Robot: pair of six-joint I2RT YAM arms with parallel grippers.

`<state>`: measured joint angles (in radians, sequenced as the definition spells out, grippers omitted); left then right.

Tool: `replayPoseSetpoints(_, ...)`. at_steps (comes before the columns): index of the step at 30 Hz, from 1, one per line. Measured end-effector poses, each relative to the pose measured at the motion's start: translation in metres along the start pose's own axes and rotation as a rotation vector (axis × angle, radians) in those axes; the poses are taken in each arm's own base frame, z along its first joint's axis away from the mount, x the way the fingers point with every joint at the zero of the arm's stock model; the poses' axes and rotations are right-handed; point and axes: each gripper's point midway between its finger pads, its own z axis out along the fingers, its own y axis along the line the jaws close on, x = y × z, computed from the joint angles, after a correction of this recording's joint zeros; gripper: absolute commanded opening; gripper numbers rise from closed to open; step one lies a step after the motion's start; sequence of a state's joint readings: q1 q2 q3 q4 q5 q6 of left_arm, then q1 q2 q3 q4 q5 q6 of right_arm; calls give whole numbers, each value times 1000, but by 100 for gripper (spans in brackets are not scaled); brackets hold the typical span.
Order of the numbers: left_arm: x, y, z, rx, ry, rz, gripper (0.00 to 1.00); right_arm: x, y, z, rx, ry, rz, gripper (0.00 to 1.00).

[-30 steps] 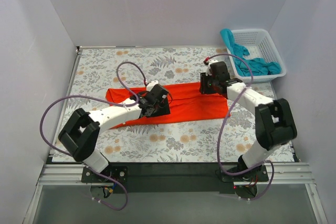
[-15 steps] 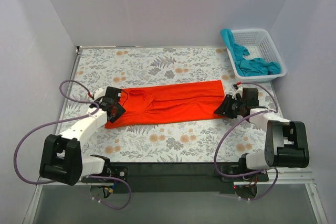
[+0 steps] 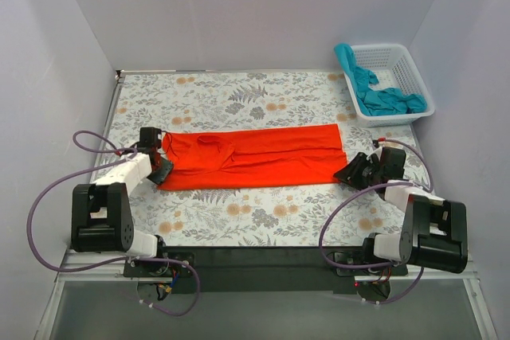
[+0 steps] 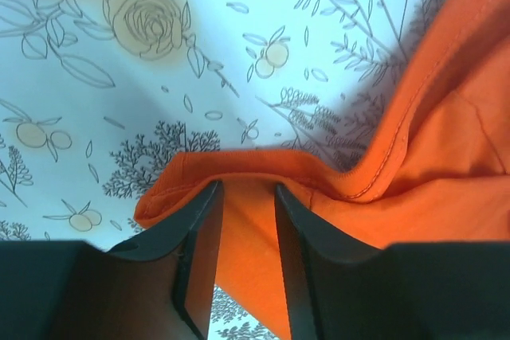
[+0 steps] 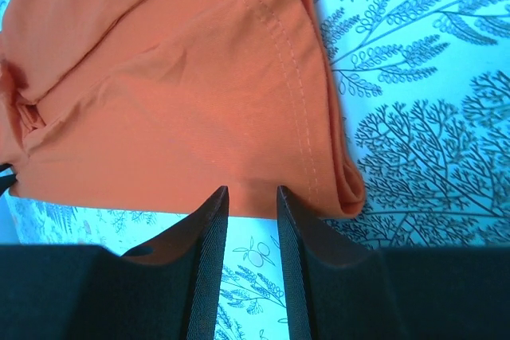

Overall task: Fold and stack the t-shirts
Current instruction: Fold the tshirt

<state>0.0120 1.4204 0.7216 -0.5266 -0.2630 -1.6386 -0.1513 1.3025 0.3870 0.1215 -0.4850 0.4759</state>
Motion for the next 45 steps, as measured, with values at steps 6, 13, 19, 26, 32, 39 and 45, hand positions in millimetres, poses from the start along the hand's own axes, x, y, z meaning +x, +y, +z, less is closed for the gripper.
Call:
replayPoseSetpoints(6, -10, -11, -1, 12, 17, 7, 50, 2, -4, -11, 63, -23, -31, 40)
replayPoseSetpoints(13, -3, -77, -40, 181, -5, 131, 38, 7, 37, -11, 26, 10, -194, 40)
replayPoseSetpoints(19, -6, -129, -66, 291, -27, 154, 19, 6, 67, -10, -32, 16, -278, 40)
replayPoseSetpoints(26, 19, -131, -12, 160, 51, 205, 12, 10, 66, -11, -23, 27, -281, 40)
replayPoseSetpoints(32, 34, -137, 13, 101, 92, 242, 11, 10, 65, -11, -21, 25, -285, 40)
replayPoseSetpoints(39, 22, -176, 17, 148, 67, 238, 11, 9, 64, -11, -19, 24, -296, 40)
replayPoseSetpoints(45, 22, -183, 27, 142, 70, 243, 11, 10, 63, -10, -17, 26, -304, 40)
